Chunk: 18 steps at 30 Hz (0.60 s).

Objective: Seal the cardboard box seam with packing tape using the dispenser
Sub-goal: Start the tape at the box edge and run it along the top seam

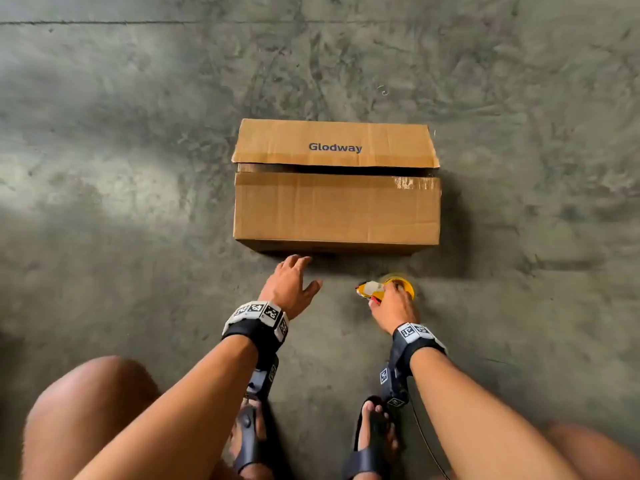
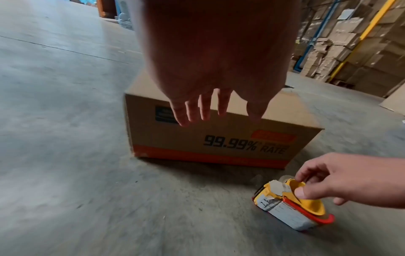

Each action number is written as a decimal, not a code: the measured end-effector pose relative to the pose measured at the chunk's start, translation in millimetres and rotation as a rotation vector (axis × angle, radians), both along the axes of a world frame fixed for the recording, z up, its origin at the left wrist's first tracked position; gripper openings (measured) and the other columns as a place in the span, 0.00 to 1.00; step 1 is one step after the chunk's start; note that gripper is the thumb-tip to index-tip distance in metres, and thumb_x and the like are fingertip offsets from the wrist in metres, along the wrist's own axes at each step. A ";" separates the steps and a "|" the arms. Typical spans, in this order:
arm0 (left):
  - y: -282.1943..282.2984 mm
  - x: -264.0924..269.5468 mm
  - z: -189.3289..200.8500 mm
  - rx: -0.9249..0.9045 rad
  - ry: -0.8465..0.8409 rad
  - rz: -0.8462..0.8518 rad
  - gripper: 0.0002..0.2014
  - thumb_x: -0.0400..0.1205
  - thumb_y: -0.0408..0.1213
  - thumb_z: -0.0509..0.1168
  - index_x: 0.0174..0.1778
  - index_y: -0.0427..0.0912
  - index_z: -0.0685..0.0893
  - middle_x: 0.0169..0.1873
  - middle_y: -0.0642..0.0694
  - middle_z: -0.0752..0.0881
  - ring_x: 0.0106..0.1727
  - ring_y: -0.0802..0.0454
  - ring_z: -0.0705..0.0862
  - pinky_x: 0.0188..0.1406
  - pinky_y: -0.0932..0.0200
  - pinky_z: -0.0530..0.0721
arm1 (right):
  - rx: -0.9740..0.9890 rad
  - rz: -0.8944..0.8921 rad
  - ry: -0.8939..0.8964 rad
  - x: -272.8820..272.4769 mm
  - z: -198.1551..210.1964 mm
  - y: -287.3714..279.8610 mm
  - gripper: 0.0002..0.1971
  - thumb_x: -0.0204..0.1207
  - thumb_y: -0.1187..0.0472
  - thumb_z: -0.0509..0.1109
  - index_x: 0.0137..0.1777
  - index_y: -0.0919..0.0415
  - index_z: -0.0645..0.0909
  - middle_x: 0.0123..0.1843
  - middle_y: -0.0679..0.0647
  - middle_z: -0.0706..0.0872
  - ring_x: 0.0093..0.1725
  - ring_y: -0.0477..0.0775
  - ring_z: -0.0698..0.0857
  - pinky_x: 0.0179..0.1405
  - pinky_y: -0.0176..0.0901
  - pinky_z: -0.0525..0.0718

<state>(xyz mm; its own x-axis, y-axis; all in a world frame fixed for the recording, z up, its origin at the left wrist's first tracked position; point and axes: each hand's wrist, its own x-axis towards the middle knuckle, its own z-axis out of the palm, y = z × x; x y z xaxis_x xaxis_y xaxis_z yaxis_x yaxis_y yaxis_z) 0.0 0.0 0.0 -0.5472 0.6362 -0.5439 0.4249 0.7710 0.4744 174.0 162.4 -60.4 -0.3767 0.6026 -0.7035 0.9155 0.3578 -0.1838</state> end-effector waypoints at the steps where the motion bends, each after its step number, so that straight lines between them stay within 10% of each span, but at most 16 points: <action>1: 5.3 0.1 -10.8 0.005 0.004 -0.008 0.32 0.85 0.54 0.63 0.83 0.44 0.67 0.81 0.43 0.68 0.81 0.43 0.68 0.79 0.47 0.71 | 0.010 -0.011 -0.008 -1.0 -10.1 0.6 0.25 0.82 0.50 0.73 0.74 0.62 0.78 0.76 0.62 0.83 0.75 0.67 0.82 0.65 0.58 0.84; 18: 49.4 18.6 -86.2 0.023 0.064 -0.253 0.22 0.85 0.46 0.62 0.74 0.44 0.75 0.68 0.42 0.78 0.69 0.40 0.77 0.67 0.44 0.79 | 0.160 0.130 -0.061 10.6 -72.3 7.6 0.22 0.81 0.42 0.73 0.65 0.58 0.83 0.62 0.58 0.94 0.65 0.63 0.90 0.70 0.51 0.80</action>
<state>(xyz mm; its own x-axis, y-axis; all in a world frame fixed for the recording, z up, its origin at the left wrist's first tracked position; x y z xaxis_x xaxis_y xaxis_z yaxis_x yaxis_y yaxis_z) 18.6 49.4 -86.2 -0.4016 0.7691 -0.4971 0.6324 0.6255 0.4569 184.6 170.0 -132.6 -0.4180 0.6580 -0.6263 0.8677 0.4934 -0.0607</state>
